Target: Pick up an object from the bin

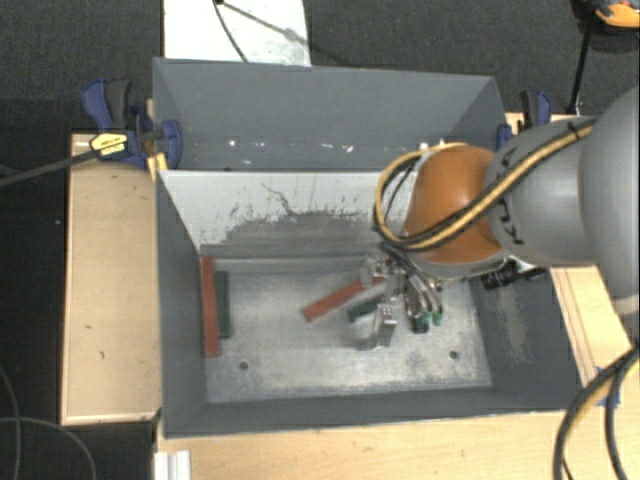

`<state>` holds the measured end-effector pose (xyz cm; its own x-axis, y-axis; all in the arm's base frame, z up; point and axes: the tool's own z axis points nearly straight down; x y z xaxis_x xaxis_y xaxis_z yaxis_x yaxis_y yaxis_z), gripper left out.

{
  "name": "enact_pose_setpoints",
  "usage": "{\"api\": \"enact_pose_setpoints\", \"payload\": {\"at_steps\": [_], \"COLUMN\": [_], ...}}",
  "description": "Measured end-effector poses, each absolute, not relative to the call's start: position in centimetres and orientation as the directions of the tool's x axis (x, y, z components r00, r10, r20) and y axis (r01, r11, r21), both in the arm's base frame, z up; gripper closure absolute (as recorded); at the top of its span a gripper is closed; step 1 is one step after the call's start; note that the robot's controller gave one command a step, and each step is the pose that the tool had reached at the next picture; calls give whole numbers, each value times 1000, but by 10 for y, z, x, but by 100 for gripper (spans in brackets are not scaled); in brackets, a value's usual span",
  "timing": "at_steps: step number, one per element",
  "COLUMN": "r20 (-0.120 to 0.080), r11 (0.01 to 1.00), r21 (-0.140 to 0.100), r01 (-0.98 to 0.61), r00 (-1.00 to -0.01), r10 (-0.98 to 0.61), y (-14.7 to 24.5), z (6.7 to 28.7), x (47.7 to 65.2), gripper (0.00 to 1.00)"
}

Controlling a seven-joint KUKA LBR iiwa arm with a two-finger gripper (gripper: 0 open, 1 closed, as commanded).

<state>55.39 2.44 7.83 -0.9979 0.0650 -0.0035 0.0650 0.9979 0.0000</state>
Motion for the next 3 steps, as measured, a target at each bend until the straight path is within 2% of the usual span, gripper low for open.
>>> {"api": "enact_pose_setpoints", "payload": {"at_steps": [1,3], "r20": [-2,-2], "r11": [993,993], "r21": [0,0], "r01": [116,117], "r00": [-993,-993], "r10": [116,117], "y": [-23,-23], "z": [71,71], "x": [518,518], "gripper": [100,100]}}
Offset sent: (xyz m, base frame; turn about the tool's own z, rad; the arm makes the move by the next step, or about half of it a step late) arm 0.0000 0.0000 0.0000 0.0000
